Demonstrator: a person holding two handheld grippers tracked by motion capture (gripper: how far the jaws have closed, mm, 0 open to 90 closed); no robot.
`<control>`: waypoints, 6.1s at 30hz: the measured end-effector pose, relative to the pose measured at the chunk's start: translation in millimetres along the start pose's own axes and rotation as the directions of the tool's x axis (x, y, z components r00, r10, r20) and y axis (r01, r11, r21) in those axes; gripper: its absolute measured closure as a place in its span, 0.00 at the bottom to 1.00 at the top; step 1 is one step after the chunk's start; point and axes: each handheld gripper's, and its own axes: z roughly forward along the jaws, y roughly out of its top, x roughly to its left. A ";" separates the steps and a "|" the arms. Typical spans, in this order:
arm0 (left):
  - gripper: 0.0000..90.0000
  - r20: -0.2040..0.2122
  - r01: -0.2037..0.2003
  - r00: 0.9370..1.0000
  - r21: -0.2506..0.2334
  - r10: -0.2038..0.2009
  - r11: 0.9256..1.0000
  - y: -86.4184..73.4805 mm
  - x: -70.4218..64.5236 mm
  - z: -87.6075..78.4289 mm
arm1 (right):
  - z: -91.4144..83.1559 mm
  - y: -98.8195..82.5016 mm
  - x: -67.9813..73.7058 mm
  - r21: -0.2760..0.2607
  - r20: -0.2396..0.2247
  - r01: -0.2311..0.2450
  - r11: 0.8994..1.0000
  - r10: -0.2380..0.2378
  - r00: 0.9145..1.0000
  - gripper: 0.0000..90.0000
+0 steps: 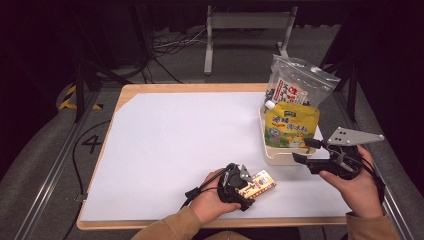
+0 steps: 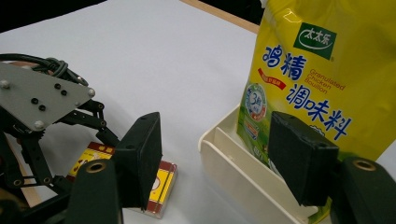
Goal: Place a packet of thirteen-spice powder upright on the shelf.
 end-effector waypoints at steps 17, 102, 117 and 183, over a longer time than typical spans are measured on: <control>0.36 -0.011 -0.017 1.000 -0.061 0.016 0.998 0.6 -0.2 -12.8 | -0.6 4.8 6.0 -0.014 -0.031 -0.012 1.000 0.011 0.999 0.54; 0.36 -0.227 -0.140 0.974 -0.601 0.000 0.786 -20.9 -0.2 -68.8 | 64.1 63.6 26.1 0.308 -0.276 -0.188 0.933 0.277 0.920 0.55; 0.35 -0.234 -0.142 0.972 -0.576 0.004 0.805 -19.6 -0.4 -65.2 | 58.3 68.7 27.6 0.293 -0.312 -0.244 0.924 0.334 0.889 0.72; 0.20 -0.032 0.062 0.997 -0.322 -0.076 0.945 -68.6 69.1 -134.3 | 12.4 108.7 -38.8 0.298 -0.234 0.227 0.927 -0.159 0.959 0.76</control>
